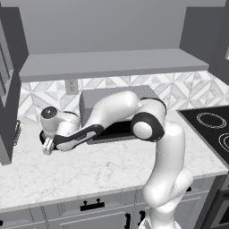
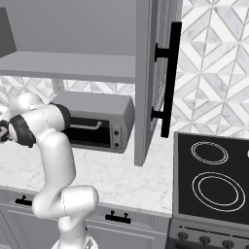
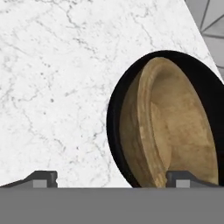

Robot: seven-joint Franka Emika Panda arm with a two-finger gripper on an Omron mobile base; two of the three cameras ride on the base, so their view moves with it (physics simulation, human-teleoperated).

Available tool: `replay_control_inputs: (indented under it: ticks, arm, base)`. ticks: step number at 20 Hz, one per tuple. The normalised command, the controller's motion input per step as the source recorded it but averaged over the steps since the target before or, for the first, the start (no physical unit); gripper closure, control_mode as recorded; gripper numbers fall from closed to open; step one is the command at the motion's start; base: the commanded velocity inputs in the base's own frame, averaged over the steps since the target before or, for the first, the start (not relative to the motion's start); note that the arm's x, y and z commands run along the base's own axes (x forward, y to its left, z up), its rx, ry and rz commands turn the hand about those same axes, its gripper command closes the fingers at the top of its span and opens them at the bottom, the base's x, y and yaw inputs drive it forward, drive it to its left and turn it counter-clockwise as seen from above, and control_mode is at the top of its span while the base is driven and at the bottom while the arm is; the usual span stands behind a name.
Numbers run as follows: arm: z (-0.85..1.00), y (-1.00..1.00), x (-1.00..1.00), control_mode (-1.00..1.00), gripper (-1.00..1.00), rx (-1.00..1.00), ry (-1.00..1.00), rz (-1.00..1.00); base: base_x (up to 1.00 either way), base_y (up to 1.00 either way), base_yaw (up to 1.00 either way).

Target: Pick up the bowls on the counter and stack them on top of one another in the open cabinet. Place the smaller bowl on top of the larger bowl.

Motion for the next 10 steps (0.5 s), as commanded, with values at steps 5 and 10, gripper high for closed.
replay_control_inputs:
  ticks: [5,10]
  arm:
    - [-0.24,0.0,0.12,-1.0,-1.0,0.0,-0.03,0.13]
    - [-0.3,-0.03,0.12,-1.0,-1.0,-0.01,-0.03,0.13]
  base:
    - [0.0,0.0,0.0]
    - [0.0,0.0,0.0]
